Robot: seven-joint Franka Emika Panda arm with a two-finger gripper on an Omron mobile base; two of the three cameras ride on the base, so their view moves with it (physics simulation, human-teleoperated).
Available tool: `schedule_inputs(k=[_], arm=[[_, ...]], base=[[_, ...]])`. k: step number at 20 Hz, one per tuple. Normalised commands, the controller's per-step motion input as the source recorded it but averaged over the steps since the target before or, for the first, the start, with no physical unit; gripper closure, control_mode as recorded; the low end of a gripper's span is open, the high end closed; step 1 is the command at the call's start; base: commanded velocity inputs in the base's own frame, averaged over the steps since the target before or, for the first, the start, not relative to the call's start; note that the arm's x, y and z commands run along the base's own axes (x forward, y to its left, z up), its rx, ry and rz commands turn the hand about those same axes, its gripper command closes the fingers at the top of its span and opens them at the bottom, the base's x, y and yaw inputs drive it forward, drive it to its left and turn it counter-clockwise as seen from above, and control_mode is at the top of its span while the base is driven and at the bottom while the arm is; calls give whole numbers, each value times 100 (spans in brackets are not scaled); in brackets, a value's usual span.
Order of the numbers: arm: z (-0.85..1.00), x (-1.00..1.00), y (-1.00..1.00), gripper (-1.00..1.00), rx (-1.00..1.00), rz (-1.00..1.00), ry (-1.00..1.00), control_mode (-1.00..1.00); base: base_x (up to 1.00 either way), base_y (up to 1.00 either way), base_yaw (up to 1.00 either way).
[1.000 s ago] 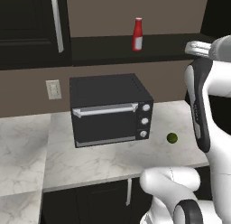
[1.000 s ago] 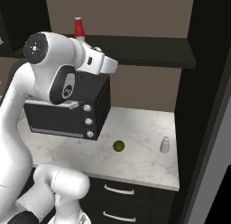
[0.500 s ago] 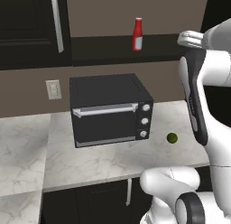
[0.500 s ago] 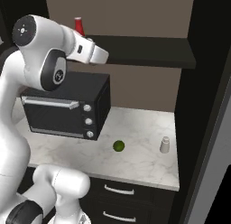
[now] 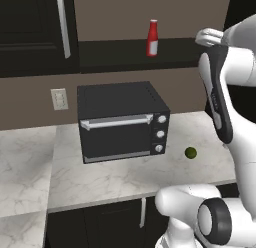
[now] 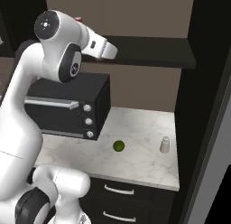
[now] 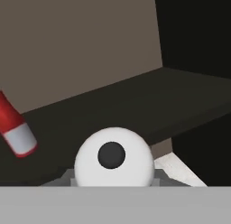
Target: There are various items on the counter. Only move the condiments/shakers into the cabinet.
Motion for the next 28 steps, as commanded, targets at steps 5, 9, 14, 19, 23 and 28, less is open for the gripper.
schedule_inputs(k=[5,9,14,19,23,28], arm=[[0,65,0,100,0,0,0,-100],[-1,63,5,100,0,0,0,-100],[-3,56,13,100,0,0,4,-100],[-32,29,11,100,0,0,12,-100],[-45,18,2,100,0,0,5,-100],[-22,14,0,100,0,0,0,-100]], base=[[0,0,0],[0,0,0],[0,0,0],[0,0,0],[0,0,0],[0,0,0]])
